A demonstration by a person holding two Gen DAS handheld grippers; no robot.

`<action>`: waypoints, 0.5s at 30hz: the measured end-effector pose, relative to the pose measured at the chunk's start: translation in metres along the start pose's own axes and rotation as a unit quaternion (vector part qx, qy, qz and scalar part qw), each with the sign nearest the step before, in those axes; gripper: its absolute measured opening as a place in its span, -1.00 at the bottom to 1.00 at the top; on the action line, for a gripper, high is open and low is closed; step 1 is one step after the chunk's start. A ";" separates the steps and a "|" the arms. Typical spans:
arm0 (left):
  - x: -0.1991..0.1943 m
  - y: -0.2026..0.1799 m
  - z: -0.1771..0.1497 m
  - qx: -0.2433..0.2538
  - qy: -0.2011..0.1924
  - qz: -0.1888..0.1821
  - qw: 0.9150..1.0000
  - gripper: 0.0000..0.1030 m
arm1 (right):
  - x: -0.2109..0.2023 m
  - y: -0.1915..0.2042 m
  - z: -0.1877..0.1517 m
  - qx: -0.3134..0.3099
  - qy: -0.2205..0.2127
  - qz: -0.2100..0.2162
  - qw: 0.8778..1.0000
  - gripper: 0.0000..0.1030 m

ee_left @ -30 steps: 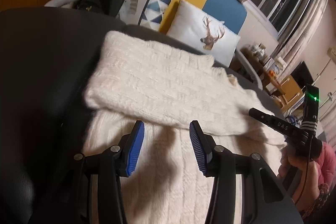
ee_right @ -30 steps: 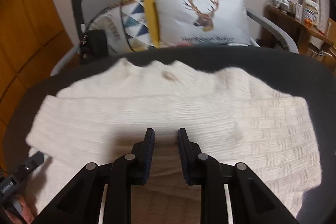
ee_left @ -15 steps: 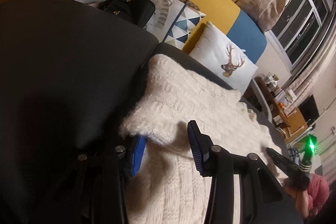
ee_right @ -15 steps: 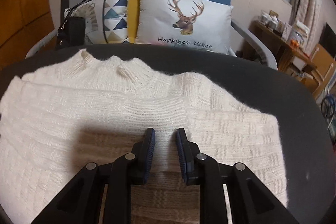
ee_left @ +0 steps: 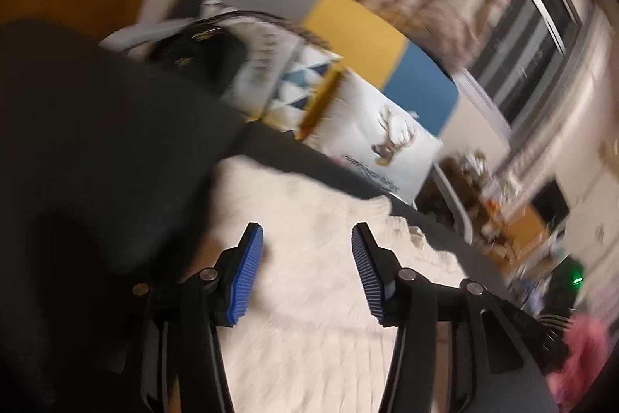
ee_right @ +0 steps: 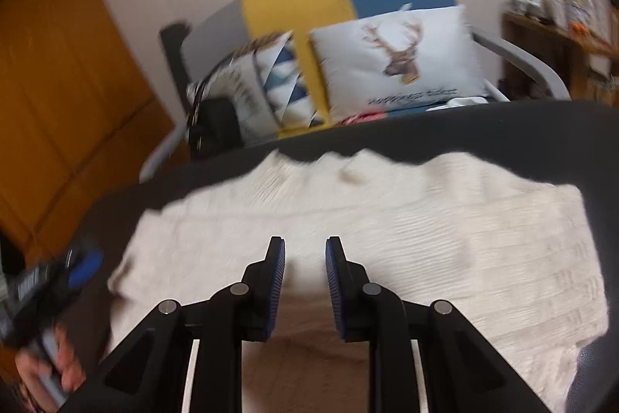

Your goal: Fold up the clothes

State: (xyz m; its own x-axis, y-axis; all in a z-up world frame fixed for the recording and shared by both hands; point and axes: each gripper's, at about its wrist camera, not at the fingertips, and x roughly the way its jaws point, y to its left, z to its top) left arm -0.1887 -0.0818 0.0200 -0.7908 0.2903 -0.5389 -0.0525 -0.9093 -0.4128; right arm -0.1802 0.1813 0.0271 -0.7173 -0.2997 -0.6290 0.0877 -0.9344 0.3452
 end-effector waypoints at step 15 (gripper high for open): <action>0.076 0.011 -0.002 0.010 0.057 0.083 0.995 -0.01 | 0.102 0.095 0.009 -0.080 0.089 0.018 0.993 -0.60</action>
State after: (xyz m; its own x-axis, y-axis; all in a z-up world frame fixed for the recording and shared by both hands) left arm -0.2482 -0.0690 -0.0265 -0.7160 0.1667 -0.6780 0.0604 -0.9527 -0.2979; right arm -0.2509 0.0632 0.0019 -0.5788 -0.3502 -0.7365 0.2305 -0.9365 0.2641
